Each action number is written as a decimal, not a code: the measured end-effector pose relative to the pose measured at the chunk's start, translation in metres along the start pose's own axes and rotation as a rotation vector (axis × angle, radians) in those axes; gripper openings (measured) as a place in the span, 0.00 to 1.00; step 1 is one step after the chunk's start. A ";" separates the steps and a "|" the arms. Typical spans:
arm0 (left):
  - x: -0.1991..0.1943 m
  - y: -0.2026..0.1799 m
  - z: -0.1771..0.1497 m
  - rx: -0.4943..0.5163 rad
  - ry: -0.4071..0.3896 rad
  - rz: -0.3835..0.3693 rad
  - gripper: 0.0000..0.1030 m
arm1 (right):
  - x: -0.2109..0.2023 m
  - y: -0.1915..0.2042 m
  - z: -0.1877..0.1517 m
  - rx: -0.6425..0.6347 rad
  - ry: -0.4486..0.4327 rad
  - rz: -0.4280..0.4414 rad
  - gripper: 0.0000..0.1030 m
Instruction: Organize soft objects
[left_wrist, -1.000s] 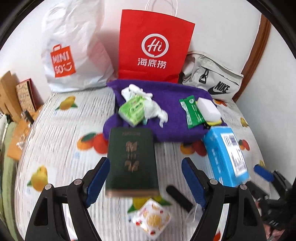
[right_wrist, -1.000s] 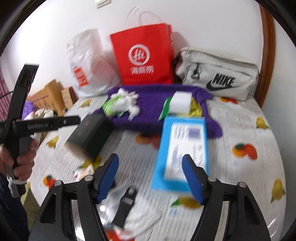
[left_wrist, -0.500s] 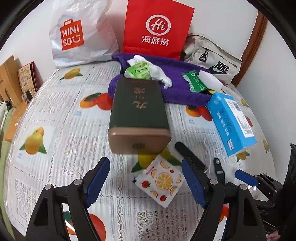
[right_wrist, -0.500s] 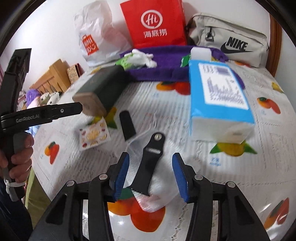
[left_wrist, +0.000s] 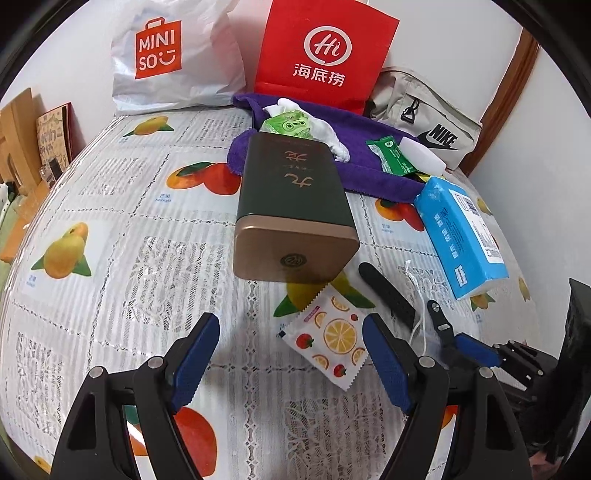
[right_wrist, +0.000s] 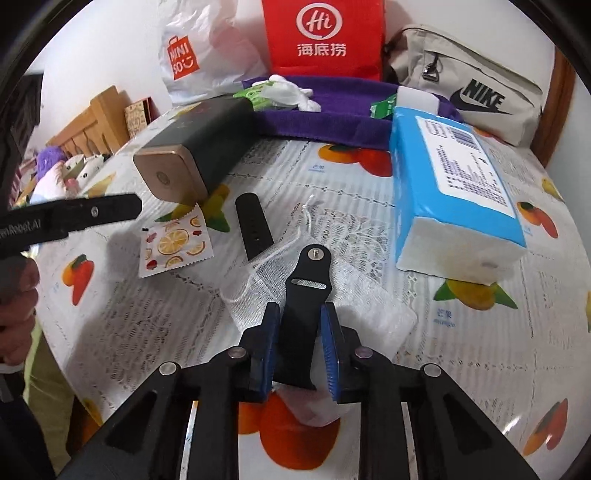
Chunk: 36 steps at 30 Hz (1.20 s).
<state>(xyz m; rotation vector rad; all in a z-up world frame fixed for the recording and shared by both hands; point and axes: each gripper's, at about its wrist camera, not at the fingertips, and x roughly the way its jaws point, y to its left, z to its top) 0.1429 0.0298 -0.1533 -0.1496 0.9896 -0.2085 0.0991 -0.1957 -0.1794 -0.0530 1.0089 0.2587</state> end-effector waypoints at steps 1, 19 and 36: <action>0.000 0.001 -0.001 -0.002 -0.002 -0.002 0.76 | -0.001 -0.001 -0.001 0.006 0.001 0.005 0.22; 0.032 -0.021 -0.011 0.081 0.069 -0.012 0.77 | -0.012 -0.006 -0.005 0.025 -0.075 0.034 0.20; 0.046 -0.056 -0.019 0.253 0.000 0.115 0.60 | -0.038 -0.068 -0.032 0.126 -0.097 -0.047 0.20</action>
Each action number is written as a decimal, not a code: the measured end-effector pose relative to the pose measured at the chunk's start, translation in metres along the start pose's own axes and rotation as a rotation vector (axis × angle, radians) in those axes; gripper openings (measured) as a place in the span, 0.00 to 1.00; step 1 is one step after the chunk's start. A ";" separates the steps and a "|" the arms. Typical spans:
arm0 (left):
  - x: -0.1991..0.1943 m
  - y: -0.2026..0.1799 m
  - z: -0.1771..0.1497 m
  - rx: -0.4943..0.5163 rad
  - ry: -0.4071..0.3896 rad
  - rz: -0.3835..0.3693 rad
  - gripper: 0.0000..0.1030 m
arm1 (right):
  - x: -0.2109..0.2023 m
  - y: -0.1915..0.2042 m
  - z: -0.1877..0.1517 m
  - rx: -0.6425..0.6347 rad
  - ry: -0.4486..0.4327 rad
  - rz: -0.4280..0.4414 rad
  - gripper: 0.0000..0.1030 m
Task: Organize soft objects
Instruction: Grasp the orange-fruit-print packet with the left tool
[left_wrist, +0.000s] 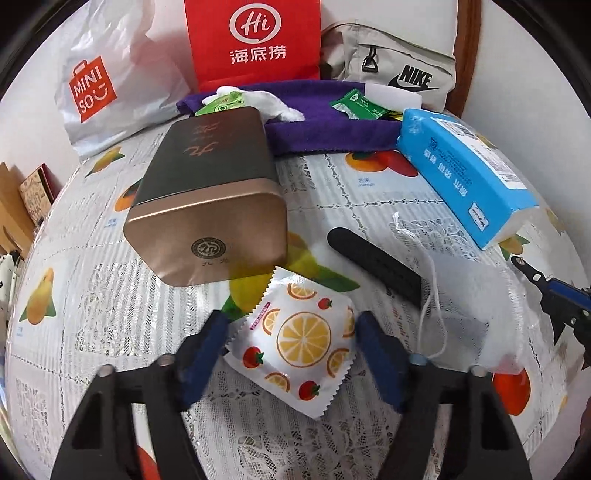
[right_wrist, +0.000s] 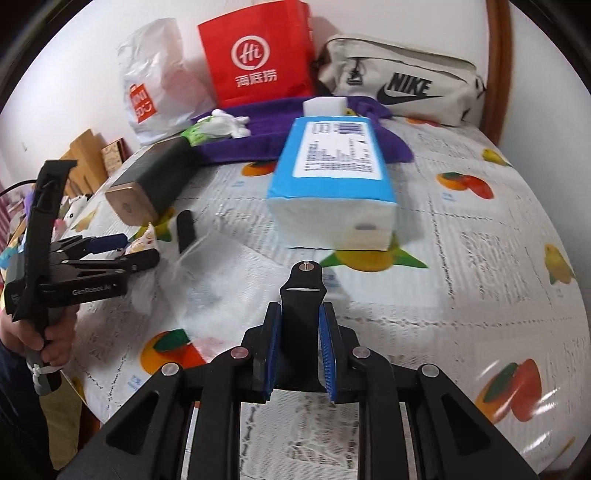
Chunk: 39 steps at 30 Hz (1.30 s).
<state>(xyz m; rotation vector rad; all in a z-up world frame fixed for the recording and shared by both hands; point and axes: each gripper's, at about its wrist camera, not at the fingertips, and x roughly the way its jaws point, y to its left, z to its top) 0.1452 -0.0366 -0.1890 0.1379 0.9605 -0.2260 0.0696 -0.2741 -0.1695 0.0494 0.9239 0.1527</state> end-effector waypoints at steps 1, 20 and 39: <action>-0.001 -0.001 -0.001 0.005 -0.005 -0.005 0.57 | -0.001 -0.001 -0.001 0.002 -0.003 0.000 0.20; -0.032 0.007 0.001 -0.049 -0.020 -0.036 0.14 | -0.020 -0.006 -0.002 0.020 -0.050 0.015 0.20; -0.093 0.018 0.026 -0.091 -0.121 -0.040 0.13 | -0.052 0.008 0.030 -0.031 -0.128 0.051 0.20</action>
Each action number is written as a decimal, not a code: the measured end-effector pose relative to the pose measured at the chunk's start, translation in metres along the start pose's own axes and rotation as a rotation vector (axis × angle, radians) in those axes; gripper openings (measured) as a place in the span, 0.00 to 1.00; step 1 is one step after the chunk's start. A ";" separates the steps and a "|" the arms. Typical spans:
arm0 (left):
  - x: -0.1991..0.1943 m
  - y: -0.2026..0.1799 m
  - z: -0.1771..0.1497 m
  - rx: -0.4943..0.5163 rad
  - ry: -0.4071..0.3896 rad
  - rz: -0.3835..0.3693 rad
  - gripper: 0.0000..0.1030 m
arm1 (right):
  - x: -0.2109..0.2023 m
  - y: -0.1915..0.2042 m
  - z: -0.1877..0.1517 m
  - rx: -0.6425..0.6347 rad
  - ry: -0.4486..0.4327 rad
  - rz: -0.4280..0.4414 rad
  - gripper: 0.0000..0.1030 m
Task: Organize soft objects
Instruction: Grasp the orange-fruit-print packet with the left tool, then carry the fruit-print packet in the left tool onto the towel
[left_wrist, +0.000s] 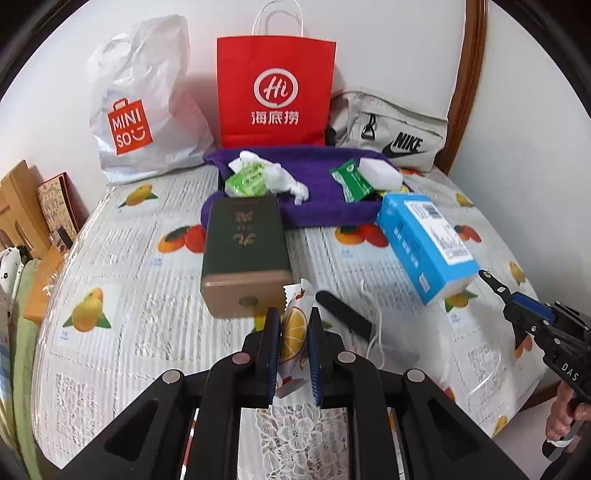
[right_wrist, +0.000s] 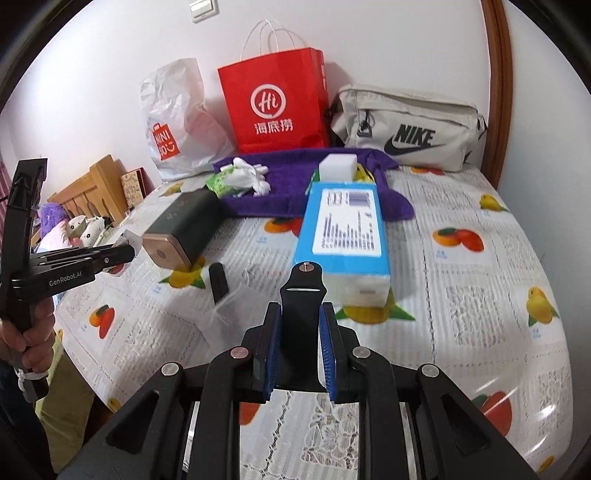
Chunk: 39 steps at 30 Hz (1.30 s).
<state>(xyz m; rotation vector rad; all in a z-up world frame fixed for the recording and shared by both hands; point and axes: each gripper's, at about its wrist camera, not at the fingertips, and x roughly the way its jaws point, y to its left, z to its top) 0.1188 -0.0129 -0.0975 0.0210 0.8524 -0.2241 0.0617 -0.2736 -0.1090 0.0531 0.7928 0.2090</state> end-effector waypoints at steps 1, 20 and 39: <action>-0.001 0.000 0.003 -0.002 -0.005 0.000 0.13 | -0.001 0.001 0.004 -0.004 -0.006 0.002 0.20; 0.012 0.008 0.067 -0.022 -0.042 -0.005 0.13 | 0.019 0.003 0.079 -0.064 -0.071 0.036 0.20; 0.068 0.022 0.125 -0.049 -0.021 -0.023 0.13 | 0.076 -0.023 0.151 -0.048 -0.094 0.052 0.20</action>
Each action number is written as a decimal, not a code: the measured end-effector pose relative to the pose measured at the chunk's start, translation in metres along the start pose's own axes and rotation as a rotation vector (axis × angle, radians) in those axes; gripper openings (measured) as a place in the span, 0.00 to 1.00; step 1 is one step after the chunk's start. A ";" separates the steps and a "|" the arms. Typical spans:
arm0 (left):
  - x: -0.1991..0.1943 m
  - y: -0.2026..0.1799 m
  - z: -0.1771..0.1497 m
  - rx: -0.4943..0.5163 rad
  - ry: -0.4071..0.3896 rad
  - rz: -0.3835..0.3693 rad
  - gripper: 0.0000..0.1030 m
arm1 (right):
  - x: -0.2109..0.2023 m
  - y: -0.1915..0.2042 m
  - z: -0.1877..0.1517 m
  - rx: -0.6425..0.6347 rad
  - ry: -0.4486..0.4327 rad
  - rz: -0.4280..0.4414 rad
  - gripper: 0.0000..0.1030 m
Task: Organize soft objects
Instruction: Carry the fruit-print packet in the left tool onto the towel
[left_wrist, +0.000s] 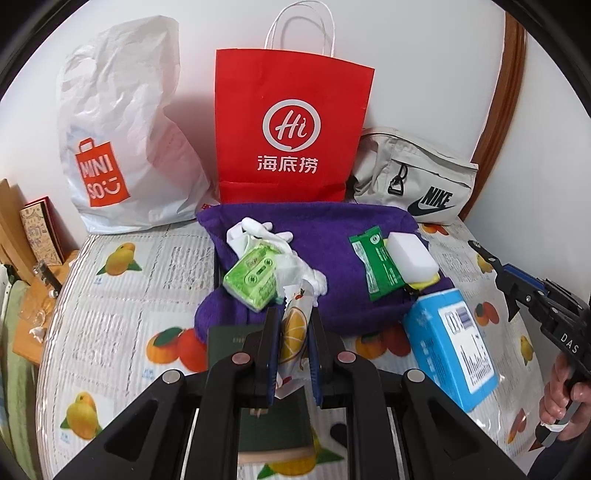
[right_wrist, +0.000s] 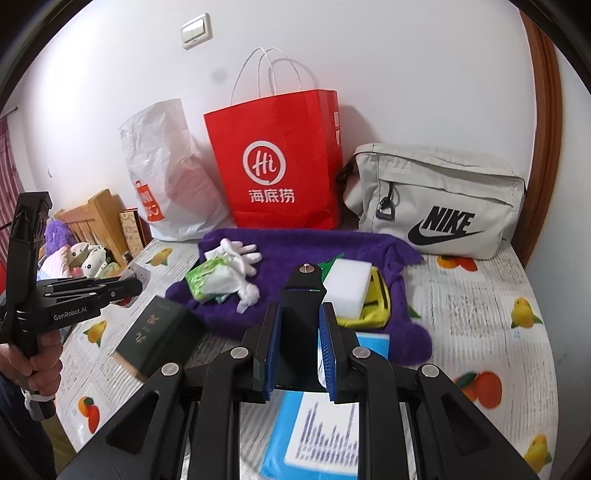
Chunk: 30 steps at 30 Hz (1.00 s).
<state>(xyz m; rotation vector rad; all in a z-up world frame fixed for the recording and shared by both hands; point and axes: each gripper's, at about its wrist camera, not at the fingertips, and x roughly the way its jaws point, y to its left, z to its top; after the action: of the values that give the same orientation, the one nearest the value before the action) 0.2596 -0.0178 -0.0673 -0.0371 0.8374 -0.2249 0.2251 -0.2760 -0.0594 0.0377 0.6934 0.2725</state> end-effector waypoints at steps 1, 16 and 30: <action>0.004 0.001 0.003 -0.002 0.002 0.000 0.13 | 0.005 -0.002 0.004 -0.004 0.000 -0.001 0.20; 0.063 0.006 0.043 0.001 0.042 0.015 0.13 | 0.075 -0.022 0.045 -0.017 0.052 0.028 0.20; 0.107 0.005 0.065 0.003 0.068 0.006 0.13 | 0.143 -0.035 0.045 -0.042 0.166 0.045 0.20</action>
<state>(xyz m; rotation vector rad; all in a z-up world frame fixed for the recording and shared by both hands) 0.3777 -0.0390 -0.1025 -0.0240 0.9043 -0.2228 0.3670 -0.2701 -0.1180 -0.0098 0.8520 0.3357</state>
